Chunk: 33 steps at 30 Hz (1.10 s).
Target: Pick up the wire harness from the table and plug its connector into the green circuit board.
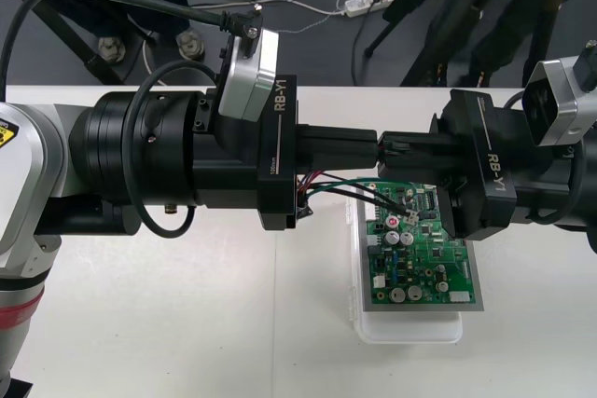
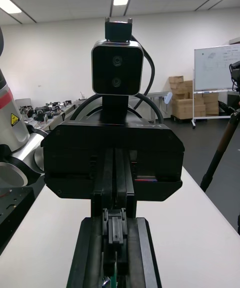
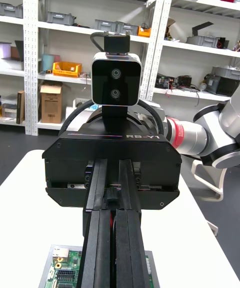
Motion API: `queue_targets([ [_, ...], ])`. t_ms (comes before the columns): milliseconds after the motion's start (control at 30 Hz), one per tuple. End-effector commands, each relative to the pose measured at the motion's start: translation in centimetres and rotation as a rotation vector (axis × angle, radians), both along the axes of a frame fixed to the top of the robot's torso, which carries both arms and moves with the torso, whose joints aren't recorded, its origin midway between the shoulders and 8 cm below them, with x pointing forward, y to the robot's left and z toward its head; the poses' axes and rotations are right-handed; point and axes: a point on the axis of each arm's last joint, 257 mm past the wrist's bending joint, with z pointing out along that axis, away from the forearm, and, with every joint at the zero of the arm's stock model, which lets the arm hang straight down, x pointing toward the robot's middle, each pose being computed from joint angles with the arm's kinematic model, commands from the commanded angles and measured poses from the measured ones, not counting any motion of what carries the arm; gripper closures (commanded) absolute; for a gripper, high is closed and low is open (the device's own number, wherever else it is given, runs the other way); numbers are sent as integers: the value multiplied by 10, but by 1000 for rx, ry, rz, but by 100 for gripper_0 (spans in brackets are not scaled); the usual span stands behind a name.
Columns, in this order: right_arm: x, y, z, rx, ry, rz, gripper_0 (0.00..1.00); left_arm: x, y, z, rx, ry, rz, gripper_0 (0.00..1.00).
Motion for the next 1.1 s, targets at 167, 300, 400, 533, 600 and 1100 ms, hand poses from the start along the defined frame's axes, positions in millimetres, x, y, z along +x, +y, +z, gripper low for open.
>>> queue_targets([
  [167,-13,8,2,1,14,31,0,-9,-9,20,-16,-10,-16,100],
  [300,-12,7,1,-5,13,29,0,-8,-9,20,-13,-14,-14,100],
  [400,-12,6,-1,-18,12,26,0,-7,-8,20,-9,-20,-12,100],
  [533,-10,1,-10,-71,6,15,0,-4,-6,22,-12,-23,0,100],
  [600,-7,-5,-17,-114,-1,4,0,-1,-3,21,-9,-23,9,100],
  [1100,-6,-70,-65,-546,-14,-14,0,34,41,-14,-22,-22,35,100],
])
